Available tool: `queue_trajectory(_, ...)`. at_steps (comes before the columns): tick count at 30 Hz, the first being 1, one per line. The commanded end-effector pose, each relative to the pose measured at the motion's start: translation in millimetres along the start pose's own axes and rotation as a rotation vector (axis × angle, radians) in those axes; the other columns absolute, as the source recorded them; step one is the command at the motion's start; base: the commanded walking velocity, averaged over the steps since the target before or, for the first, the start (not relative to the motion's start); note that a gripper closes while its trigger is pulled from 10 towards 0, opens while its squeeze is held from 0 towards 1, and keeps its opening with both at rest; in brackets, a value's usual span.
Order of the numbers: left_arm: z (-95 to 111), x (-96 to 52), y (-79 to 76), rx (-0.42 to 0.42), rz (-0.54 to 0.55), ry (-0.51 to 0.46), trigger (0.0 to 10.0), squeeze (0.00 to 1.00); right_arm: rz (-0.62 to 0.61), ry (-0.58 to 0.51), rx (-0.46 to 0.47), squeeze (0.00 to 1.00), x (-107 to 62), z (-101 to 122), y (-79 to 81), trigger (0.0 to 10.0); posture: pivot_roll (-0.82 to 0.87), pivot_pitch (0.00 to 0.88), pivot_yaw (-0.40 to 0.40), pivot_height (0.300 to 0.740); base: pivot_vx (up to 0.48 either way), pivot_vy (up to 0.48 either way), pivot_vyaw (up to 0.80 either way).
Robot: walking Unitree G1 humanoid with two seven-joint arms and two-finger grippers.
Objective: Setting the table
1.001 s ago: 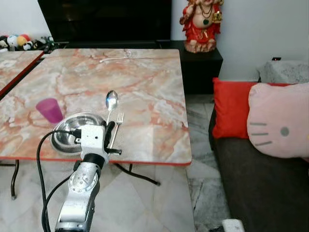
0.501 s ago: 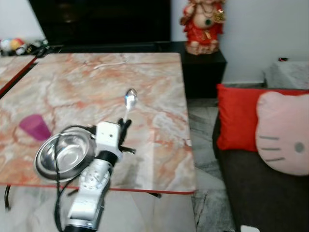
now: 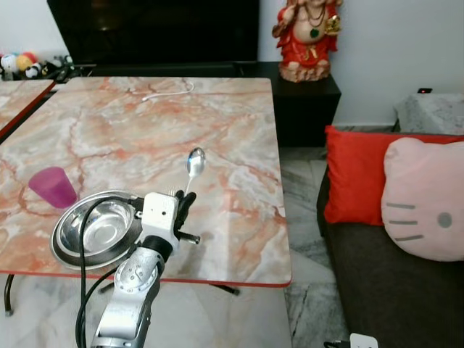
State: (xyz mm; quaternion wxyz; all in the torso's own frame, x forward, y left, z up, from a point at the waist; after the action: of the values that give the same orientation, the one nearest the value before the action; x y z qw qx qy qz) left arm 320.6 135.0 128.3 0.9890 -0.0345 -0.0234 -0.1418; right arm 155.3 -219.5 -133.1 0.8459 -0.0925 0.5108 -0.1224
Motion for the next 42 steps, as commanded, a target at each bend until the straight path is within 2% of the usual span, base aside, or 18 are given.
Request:
queue_trajectory(1,-3,-2.2,-3.3,0.002,-0.022,0.025,10.0,0.00,0.007,0.003,0.002,0.00,0.1,1,2.4,10.0,-0.01,0.033,0.023,0.740,0.000,0.000,0.00)
queue_trajectory(5,-19,-6.8,-10.7,0.017,-0.055,0.092,10.0,0.00,0.010,0.004,-0.009,0.00,0.1,1,2.7,10.0,-0.01,0.033,0.023,0.740,0.000,0.000,0.00)
queue_trajectory(11,-29,-5.5,6.4,0.015,0.074,0.136,10.0,0.00,0.018,0.000,-0.027,0.00,0.2,2,3.1,10.0,-0.01,0.034,0.022,0.740,0.000,0.000,0.00)
queue_trajectory(16,-37,-5.5,11.0,-0.011,0.092,0.189,10.0,0.00,0.022,-0.003,-0.038,0.00,0.3,3,3.2,10.0,-0.01,0.034,0.021,0.740,0.000,0.000,0.00)
queue_trajectory(27,-47,-0.7,22.2,0.007,0.159,0.255,10.0,0.00,0.024,-0.004,-0.045,0.00,0.5,3,2.9,10.0,-0.01,0.037,0.017,0.740,0.000,0.000,0.00)
queue_trajectory(31,-47,3.8,26.9,-0.013,0.183,0.263,10.0,0.00,0.025,-0.005,-0.051,0.00,0.5,4,2.8,10.0,-0.02,0.037,0.016,0.740,0.000,0.000,0.00)
queue_trajectory(42,-53,-1.7,29.3,-0.017,0.194,0.302,10.0,0.00,0.027,-0.007,-0.059,0.00,0.5,4,3.0,10.0,-0.02,0.038,0.018,0.740,0.000,0.000,0.00)
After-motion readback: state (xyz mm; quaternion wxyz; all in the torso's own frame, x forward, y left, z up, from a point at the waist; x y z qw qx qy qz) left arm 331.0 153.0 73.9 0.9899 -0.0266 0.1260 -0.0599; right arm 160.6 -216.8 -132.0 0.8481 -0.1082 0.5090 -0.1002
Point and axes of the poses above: a point about 5 cm out from each wrist's last joint towards the gripper, its own x axis pointing out of the wrist towards the gripper, its own z axis along the axis of the wrist's last joint, y = z × x, the point moved 4 cm from there along x, pointing out of the wrist towards the gripper, and after that the axes turned 9 degrees about -x, right-handed, at the moved point
